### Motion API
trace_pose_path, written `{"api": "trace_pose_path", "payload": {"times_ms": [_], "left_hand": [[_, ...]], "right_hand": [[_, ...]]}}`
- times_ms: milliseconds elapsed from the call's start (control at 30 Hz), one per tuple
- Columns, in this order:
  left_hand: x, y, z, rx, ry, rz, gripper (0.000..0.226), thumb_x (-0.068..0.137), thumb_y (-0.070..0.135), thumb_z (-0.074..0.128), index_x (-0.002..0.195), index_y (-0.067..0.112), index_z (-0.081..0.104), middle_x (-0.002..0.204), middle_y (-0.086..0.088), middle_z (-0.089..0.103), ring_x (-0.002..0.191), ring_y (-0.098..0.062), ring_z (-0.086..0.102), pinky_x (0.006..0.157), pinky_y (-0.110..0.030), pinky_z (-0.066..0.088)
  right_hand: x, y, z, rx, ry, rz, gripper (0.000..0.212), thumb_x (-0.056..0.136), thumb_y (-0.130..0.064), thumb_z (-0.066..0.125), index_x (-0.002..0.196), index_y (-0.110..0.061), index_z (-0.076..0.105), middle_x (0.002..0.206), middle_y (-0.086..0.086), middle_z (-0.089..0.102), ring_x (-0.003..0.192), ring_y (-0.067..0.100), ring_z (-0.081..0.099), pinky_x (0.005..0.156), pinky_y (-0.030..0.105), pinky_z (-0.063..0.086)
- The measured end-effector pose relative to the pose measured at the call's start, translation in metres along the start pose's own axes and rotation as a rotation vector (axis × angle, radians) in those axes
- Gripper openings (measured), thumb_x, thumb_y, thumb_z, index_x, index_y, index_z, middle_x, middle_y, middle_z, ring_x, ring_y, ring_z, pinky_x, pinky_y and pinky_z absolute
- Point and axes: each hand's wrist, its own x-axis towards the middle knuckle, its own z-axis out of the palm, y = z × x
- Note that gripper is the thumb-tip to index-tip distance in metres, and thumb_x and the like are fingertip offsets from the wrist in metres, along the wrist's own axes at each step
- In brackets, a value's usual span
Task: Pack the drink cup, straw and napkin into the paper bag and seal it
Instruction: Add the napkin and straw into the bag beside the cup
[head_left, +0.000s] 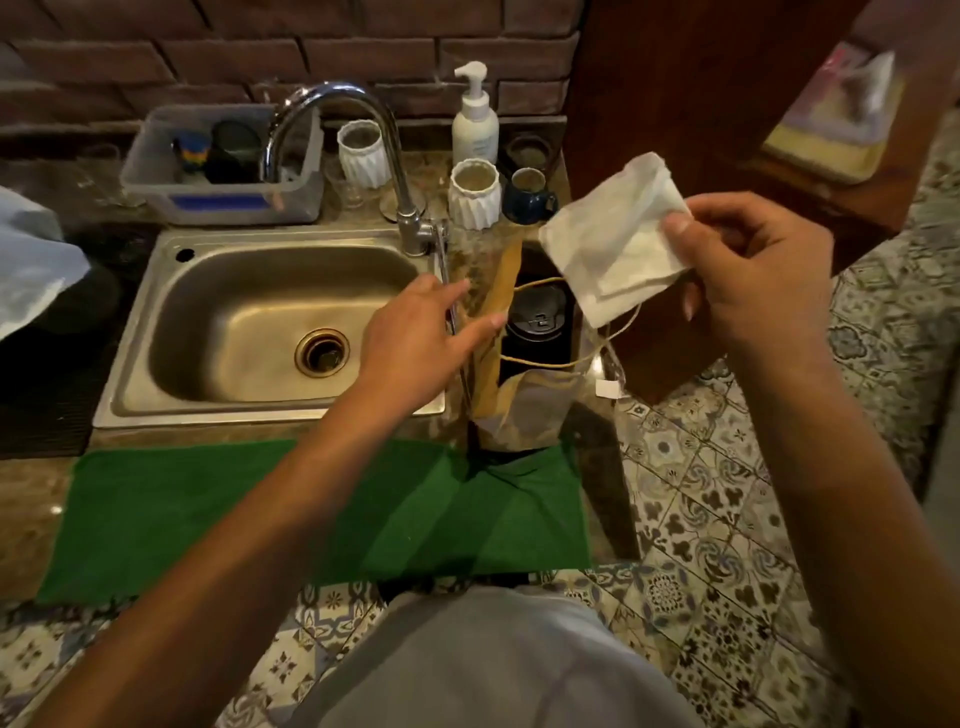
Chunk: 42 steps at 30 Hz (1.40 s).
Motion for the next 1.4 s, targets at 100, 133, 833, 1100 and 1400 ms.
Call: {"api": "trace_pose_path", "payload": {"times_ms": [100,133,833,1100,1400], "left_hand": [[0.005,0.013,0.011,0.151,-0.044,-0.057,0.086,0.083,0.080,0.047,0.147,0.022,0.048,0.130,-0.006,0.057,0.116,-0.027,0.060,0.078,-0.038,0.049],[0.007,0.016,0.014,0.155,-0.056,-0.081,0.086,0.083,0.079,0.049,0.148,0.022,0.047,0.132,-0.007,0.056,0.118,-0.027,0.058,0.081,-0.039,0.050],[0.003,-0.002,0.024,-0.557,-0.156,-0.358,0.024,0.093,0.011,0.054,0.102,0.011,0.077,0.080,-0.008,0.070,0.068,-0.018,0.060,0.068,-0.031,0.050],[0.001,-0.010,0.024,-0.513,-0.121,-0.299,0.027,0.092,0.012,0.054,0.106,0.015,0.077,0.087,-0.008,0.074,0.077,-0.023,0.066,0.075,-0.041,0.056],[-0.005,-0.007,0.024,-0.395,-0.089,-0.182,0.033,0.095,0.013,0.054,0.120,0.018,0.074,0.101,-0.006,0.075,0.088,-0.024,0.070,0.078,-0.035,0.058]], "right_hand": [[0.013,0.016,-0.004,-0.040,0.016,0.043,0.010,0.093,-0.027,0.071,0.101,-0.020,0.073,0.068,-0.008,0.070,0.044,0.010,0.053,0.045,0.024,0.045],[0.015,0.020,-0.003,-0.049,0.011,0.057,0.010,0.094,-0.026,0.071,0.101,-0.021,0.073,0.070,-0.008,0.070,0.045,0.008,0.055,0.046,0.022,0.047],[0.009,0.039,0.071,-0.582,-0.206,-0.233,0.021,0.098,-0.036,0.058,0.112,-0.025,0.068,0.094,-0.004,0.075,0.082,0.016,0.070,0.072,0.040,0.059],[0.008,0.043,0.075,-0.980,-0.680,-0.537,0.018,0.097,-0.027,0.057,0.110,-0.022,0.069,0.094,0.007,0.074,0.108,0.029,0.064,0.101,0.040,0.043],[0.025,0.032,0.102,-1.127,-1.044,-0.346,0.016,0.092,-0.020,0.065,0.106,-0.025,0.071,0.081,-0.007,0.054,0.086,0.023,0.063,0.067,0.033,0.041]]}}
